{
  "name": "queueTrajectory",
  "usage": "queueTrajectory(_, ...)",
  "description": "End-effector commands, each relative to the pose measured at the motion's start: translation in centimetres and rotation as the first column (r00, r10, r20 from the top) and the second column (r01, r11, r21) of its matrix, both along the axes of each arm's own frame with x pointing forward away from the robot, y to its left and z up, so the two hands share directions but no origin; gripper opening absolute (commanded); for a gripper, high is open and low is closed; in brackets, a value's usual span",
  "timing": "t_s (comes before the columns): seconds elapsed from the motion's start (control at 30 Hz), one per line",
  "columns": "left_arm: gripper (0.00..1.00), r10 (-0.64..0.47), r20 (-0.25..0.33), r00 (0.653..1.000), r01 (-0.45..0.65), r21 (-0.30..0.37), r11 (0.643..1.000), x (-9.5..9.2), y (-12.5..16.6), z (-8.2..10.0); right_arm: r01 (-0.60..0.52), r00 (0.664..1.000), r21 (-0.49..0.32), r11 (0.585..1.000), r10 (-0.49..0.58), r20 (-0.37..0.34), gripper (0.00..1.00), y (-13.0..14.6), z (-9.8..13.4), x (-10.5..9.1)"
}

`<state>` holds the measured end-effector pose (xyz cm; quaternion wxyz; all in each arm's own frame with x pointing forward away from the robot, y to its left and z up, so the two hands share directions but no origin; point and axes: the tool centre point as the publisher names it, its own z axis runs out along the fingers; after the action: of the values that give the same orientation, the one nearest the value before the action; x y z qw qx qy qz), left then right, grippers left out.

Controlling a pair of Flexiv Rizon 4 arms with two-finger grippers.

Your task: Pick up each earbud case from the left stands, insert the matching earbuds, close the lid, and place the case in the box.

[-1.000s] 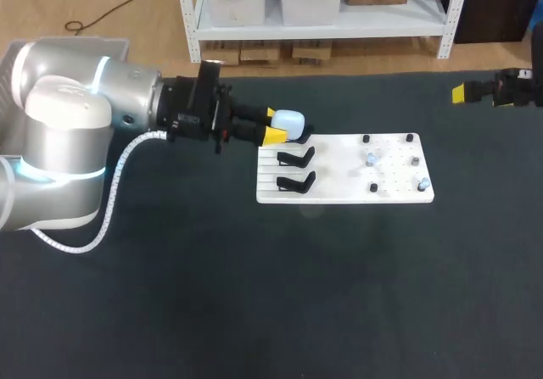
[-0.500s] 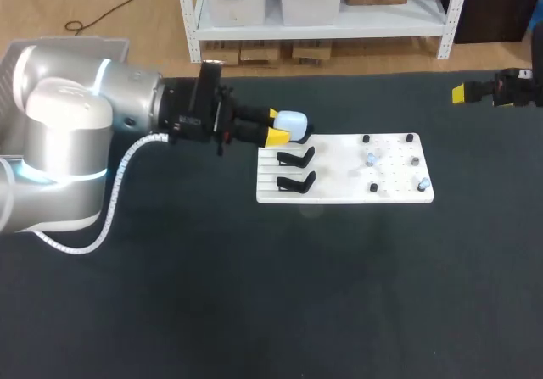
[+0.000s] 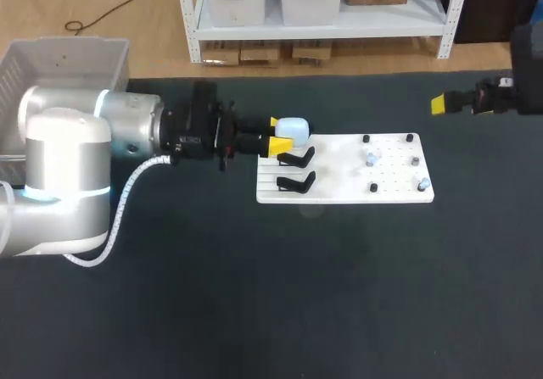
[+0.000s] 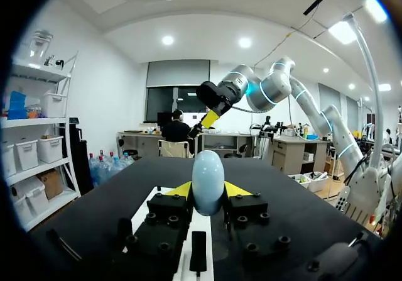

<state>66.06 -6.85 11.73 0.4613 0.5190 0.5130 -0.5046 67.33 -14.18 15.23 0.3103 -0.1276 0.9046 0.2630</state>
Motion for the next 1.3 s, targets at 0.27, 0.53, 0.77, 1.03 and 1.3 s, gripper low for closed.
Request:
queueTrajectory(0.27,0.0,-0.042,-0.005,0.999,0.042,-0.035,0.999,0.1,0.2,-0.6,-0.114,0.992,0.002,0.993,0.114,-0.048,1.0,5.6,-0.2,-3.1)
queueTrajectory(0.53,0.0,-0.1,-0.027,0.995,0.099,-0.03,0.995,0.2,-0.5,-1.0,-0.177,0.983,-0.02,0.984,0.176,-0.052,1.0,7.8,0.1,-3.9)
queueTrajectory(0.77,0.0,-0.114,-0.027,0.993,0.113,-0.025,0.993,0.4,-0.7,-1.1,-0.243,0.97,-0.099,0.965,0.238,-0.052,1.0,9.9,-0.4,-5.1)
queueTrajectory(1.03,0.0,-0.111,-0.023,0.994,0.111,-0.004,0.994,0.5,-0.7,-1.4,-0.276,0.961,-0.142,0.951,0.27,-0.059,1.0,12.3,-0.8,-5.8)
queueTrajectory(1.3,0.0,-0.096,-0.017,0.995,0.096,-0.001,0.995,0.7,-0.6,-1.3,-0.29,0.957,-0.173,0.941,0.284,-0.059,1.0,14.2,-1.0,-5.5)
